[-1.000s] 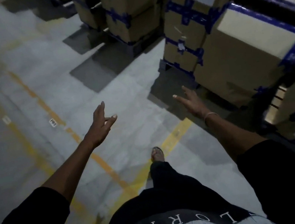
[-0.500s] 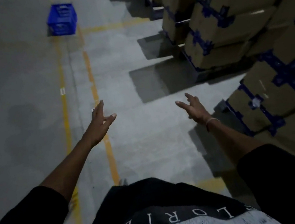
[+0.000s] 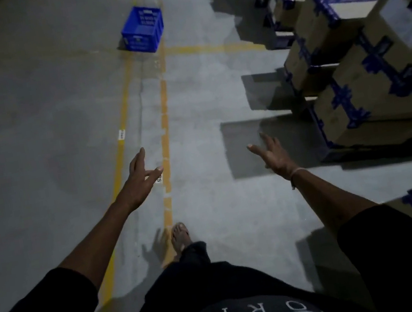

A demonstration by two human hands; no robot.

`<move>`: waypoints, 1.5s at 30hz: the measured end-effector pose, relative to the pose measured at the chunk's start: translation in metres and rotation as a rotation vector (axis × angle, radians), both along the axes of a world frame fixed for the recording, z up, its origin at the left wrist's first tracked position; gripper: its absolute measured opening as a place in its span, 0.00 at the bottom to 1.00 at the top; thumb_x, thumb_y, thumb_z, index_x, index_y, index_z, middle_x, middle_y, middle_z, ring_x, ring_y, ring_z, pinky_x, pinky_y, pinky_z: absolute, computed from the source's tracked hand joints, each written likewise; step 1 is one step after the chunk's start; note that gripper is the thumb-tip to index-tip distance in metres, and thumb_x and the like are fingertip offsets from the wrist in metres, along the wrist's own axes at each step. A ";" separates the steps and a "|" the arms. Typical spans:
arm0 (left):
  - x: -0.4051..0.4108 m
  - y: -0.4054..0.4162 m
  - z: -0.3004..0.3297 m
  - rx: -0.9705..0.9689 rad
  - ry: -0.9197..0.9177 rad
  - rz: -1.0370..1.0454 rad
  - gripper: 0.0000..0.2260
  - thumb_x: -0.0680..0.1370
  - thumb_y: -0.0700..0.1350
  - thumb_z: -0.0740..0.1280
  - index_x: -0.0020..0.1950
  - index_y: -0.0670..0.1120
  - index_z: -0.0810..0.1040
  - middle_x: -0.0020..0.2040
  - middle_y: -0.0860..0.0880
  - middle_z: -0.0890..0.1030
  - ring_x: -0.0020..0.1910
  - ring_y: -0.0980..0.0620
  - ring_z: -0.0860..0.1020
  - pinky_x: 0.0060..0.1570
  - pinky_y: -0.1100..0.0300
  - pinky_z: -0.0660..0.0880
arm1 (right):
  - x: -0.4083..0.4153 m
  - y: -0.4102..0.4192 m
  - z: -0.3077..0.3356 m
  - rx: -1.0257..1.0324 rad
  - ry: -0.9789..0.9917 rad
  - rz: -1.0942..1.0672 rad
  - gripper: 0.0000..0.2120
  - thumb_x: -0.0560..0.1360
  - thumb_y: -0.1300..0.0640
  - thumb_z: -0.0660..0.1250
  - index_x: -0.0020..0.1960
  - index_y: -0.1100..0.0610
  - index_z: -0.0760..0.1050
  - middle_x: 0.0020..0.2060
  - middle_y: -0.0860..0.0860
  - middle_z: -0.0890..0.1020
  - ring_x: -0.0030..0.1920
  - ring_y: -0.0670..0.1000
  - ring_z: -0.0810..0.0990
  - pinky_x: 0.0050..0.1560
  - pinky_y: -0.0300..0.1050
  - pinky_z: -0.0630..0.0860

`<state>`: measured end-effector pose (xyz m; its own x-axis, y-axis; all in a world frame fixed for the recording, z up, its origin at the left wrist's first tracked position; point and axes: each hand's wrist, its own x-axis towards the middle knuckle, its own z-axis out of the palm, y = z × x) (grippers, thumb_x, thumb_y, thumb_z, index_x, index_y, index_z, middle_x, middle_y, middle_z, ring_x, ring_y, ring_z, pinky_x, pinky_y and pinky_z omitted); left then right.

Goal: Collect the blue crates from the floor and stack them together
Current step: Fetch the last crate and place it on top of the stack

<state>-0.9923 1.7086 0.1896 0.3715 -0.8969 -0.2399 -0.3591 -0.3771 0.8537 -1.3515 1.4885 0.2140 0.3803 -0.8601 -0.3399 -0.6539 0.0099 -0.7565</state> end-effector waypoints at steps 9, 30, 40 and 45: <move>0.147 -0.167 0.019 0.070 -0.035 -0.083 0.45 0.75 0.71 0.64 0.84 0.58 0.45 0.83 0.56 0.46 0.66 0.51 0.76 0.67 0.42 0.75 | 0.147 -0.156 -0.002 0.045 -0.057 -0.049 0.52 0.64 0.19 0.64 0.80 0.44 0.58 0.80 0.50 0.57 0.77 0.59 0.64 0.70 0.67 0.70; 0.406 -0.610 0.026 0.063 -0.047 0.073 0.49 0.71 0.75 0.62 0.83 0.59 0.44 0.83 0.57 0.45 0.69 0.50 0.75 0.67 0.41 0.75 | 0.442 -0.638 -0.009 0.052 -0.048 0.052 0.52 0.66 0.22 0.66 0.81 0.48 0.58 0.76 0.50 0.61 0.75 0.58 0.67 0.67 0.65 0.73; 0.518 -0.799 0.008 0.089 0.044 0.106 0.40 0.80 0.64 0.65 0.83 0.62 0.42 0.82 0.58 0.45 0.72 0.48 0.72 0.69 0.39 0.72 | 0.584 -0.843 -0.008 0.032 -0.041 0.079 0.48 0.69 0.25 0.67 0.81 0.48 0.58 0.75 0.49 0.62 0.75 0.53 0.66 0.68 0.63 0.73; 0.612 -0.909 -0.020 0.100 0.065 0.109 0.39 0.81 0.61 0.65 0.83 0.61 0.42 0.83 0.58 0.44 0.73 0.46 0.71 0.69 0.38 0.72 | 0.663 -0.948 -0.031 0.050 -0.028 0.053 0.51 0.67 0.24 0.67 0.81 0.48 0.57 0.76 0.48 0.61 0.76 0.53 0.64 0.69 0.64 0.72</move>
<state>-0.3807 0.7999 0.1697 0.4463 -0.8225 -0.3527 -0.2568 -0.4953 0.8299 -0.6889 0.5406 0.1828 0.4346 -0.8209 -0.3704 -0.6328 0.0143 -0.7742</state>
